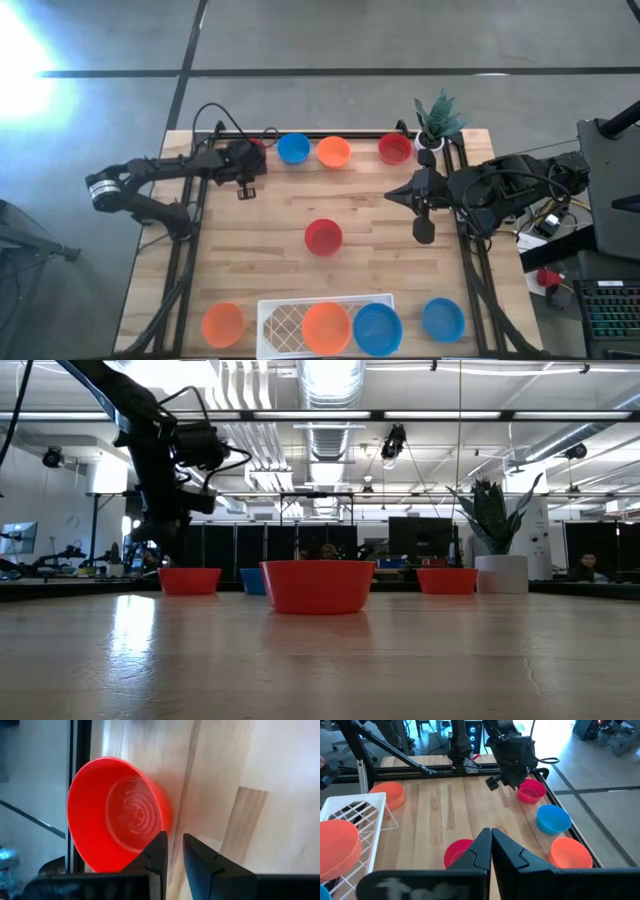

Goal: Pick & Place Mini bowls
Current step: Put the top left red bowl on the shelf

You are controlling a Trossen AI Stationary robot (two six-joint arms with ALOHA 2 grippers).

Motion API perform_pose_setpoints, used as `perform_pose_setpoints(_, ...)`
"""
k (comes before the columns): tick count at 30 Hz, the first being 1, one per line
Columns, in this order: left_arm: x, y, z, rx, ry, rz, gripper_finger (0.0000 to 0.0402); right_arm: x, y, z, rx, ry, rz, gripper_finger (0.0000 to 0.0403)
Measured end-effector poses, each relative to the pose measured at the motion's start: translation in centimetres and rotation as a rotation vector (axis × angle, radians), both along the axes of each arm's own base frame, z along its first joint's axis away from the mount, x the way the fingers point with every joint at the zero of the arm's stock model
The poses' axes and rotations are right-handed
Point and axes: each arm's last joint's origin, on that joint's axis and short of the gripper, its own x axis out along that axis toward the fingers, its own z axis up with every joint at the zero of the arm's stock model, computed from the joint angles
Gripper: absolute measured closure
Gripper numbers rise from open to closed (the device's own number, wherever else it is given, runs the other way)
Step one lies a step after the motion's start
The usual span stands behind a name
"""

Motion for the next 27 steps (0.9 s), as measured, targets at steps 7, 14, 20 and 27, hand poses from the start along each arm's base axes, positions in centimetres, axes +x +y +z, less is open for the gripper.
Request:
perform_pose_setpoints(7, -0.04, 0.74, 0.20, 0.025, -0.045, 0.035, 0.0346, 0.00, 0.00, 0.00, -0.020, 0.003, 0.011, 0.0394)
perform_pose_setpoints(14, 0.07, 0.73, 0.18, -0.020, -0.092, 0.028, 0.0346, 0.01, 0.00, 0.00, -0.017, 0.003, 0.009, 0.0394)
perform_pose_setpoints(20, 0.07, 0.85, 0.22, -0.017, -0.103, 0.038, 0.0346, 0.01, 0.00, 0.00, -0.015, 0.002, 0.008, 0.0394)
perform_pose_setpoints(27, -0.36, 1.03, -0.40, -0.018, -0.111, 0.068, 0.0346, 0.02, 0.01, 0.00, -0.018, 0.003, 0.009, 0.0394)
